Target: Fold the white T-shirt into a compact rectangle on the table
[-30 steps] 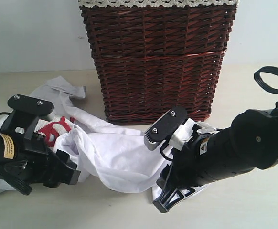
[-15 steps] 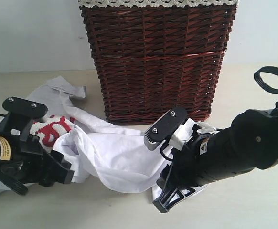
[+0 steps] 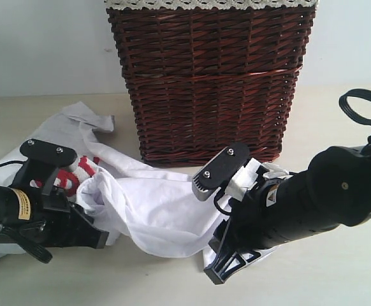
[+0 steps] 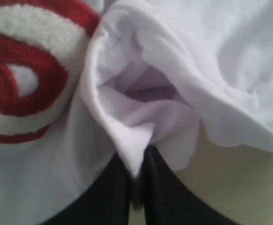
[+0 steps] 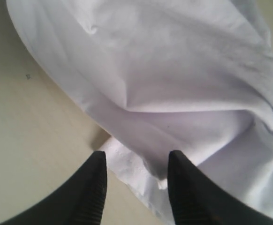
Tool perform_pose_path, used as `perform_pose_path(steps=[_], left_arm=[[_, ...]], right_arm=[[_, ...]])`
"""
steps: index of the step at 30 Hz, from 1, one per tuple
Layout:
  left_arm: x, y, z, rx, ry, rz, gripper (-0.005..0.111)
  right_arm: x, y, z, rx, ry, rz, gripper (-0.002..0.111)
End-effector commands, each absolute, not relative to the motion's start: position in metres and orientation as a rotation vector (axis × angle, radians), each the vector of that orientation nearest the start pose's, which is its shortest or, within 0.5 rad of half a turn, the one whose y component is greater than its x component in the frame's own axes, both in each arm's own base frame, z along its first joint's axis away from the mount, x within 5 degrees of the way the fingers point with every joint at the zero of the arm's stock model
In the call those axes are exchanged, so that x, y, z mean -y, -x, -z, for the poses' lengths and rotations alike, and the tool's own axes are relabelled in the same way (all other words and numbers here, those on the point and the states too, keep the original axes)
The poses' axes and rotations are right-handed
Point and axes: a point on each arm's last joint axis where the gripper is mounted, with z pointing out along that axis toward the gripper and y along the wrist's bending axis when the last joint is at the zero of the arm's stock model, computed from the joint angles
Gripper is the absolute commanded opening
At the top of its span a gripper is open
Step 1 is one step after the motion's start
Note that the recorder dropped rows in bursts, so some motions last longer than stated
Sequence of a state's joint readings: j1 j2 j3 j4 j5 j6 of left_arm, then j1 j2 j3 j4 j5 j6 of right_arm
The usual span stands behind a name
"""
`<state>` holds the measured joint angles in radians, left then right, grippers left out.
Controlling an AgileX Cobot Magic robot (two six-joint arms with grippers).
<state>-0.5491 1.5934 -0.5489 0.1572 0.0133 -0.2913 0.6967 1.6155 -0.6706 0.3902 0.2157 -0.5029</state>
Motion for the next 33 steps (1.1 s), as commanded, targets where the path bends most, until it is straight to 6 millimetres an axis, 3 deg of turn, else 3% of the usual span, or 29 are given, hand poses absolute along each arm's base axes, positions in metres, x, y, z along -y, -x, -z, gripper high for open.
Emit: perform_pose_path(steps=[1, 5, 9, 13, 14, 15, 16, 18, 20, 21, 22, 25, 26, 27, 29, 31, 33], left_arm=[[0.129, -0.221, -0.136, -2.523, -0.542, 0.233, 0.000], [0.123, -0.213, -0.148, -2.558, -0.562, 0.189, 0.000], [0.113, -0.201, -0.174, -2.576, -0.556, 0.145, 0.000], [0.109, -0.190, -0.216, -2.564, -0.493, 0.150, 0.000], [0.108, -0.185, -0.242, -2.588, -0.507, 0.114, 0.000], [0.108, -0.183, -0.253, -2.605, -0.530, 0.084, 0.000], [0.106, -0.179, -0.280, -2.650, -0.608, -0.009, 0.000], [0.103, -0.174, -0.310, -2.707, -0.705, -0.111, 0.000], [0.109, -0.172, -0.324, -2.664, -0.801, -0.098, 0.000], [0.113, -0.168, -0.324, -2.651, -0.867, -0.070, 0.000], [0.124, -0.158, -0.318, -2.643, -1.049, 0.041, 0.000], [0.147, -0.130, -0.280, -2.632, -1.500, 0.289, 0.000], [0.148, -0.125, -0.271, -2.643, -1.558, 0.293, 0.000], [0.146, -0.123, -0.257, -2.677, -1.611, 0.236, 0.000], [0.140, -0.126, -0.248, -2.724, -1.586, 0.113, 0.000], [0.137, -0.132, -0.248, -2.702, -1.538, 0.015, 0.003], [0.142, -0.135, -0.248, -2.658, -1.497, 0.062, 0.013]], right_arm=[[-0.183, -0.206, -0.151, -2.419, 1.081, -0.304, 0.041], [-0.183, -0.206, -0.151, -2.419, 1.081, -0.304, 0.041], [-0.183, -0.206, -0.151, -2.419, 1.081, -0.304, 0.041], [-0.183, -0.206, -0.151, -2.419, 1.081, -0.304, 0.041], [-0.183, -0.206, -0.151, -2.420, 1.078, -0.305, 0.041], [-0.183, -0.206, -0.151, -2.420, 1.078, -0.305, 0.041], [-0.183, -0.206, -0.151, -2.420, 1.078, -0.305, 0.041], [-0.183, -0.206, -0.151, -2.421, 1.076, -0.305, 0.041], [-0.183, -0.206, -0.151, -2.421, 1.076, -0.305, 0.041], [-0.183, -0.206, -0.151, -2.421, 1.076, -0.305, 0.041], [-0.183, -0.206, -0.151, -2.423, 1.077, -0.306, 0.041], [-0.182, -0.205, -0.151, -2.428, 1.080, -0.307, 0.041], [-0.182, -0.205, -0.151, -2.429, 1.081, -0.307, 0.041], [-0.182, -0.205, -0.150, -2.433, 1.084, -0.308, 0.041], [-0.182, -0.205, -0.150, -2.437, 1.086, -0.309, 0.041], [-0.182, -0.204, -0.150, -2.438, 1.087, -0.309, 0.041], [-0.182, -0.204, -0.150, -2.439, 1.088, -0.310, 0.041]])
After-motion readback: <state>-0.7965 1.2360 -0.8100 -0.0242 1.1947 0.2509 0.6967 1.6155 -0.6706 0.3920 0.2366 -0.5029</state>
